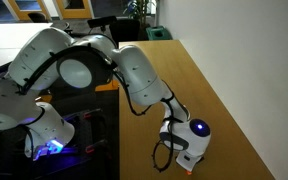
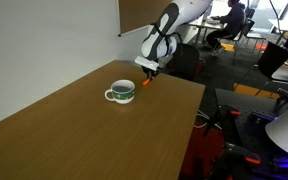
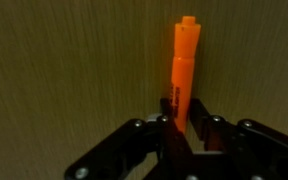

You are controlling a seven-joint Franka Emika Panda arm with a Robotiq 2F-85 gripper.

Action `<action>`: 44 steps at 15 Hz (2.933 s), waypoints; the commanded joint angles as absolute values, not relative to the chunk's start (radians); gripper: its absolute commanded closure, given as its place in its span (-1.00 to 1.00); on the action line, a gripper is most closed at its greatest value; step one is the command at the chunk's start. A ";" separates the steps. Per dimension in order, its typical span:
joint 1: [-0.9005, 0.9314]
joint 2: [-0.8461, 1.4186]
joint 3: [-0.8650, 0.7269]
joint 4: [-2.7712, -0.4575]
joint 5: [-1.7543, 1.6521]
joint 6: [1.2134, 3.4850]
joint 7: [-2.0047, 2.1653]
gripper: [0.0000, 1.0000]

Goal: Remove the highlighter from the cup then move the cup backwards and move the highlighter to the right

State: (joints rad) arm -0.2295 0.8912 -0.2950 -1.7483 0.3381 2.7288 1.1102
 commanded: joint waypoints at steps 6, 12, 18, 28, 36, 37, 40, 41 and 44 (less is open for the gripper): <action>-0.241 0.866 -0.278 -1.756 0.352 2.736 1.102 -0.93; -0.236 0.816 -0.273 -1.813 0.355 2.770 1.085 -1.00; -0.224 0.691 -0.255 -1.944 0.354 2.797 1.046 -1.00; -0.149 0.321 -0.236 -2.313 0.308 2.808 0.866 -1.00; -0.064 0.033 -0.202 -2.540 0.125 2.747 0.763 -1.00; -0.065 0.012 -0.185 -2.553 0.123 2.736 0.727 -1.00; -0.063 -0.053 -0.138 -2.578 0.109 2.674 0.640 -1.00; -0.062 -0.066 -0.125 -2.582 0.100 2.657 0.626 -1.00; -0.062 -0.110 -0.089 -2.591 0.089 2.602 0.566 -1.00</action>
State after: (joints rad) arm -0.0590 -0.0367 -0.1137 -2.5591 0.1171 2.6594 0.6211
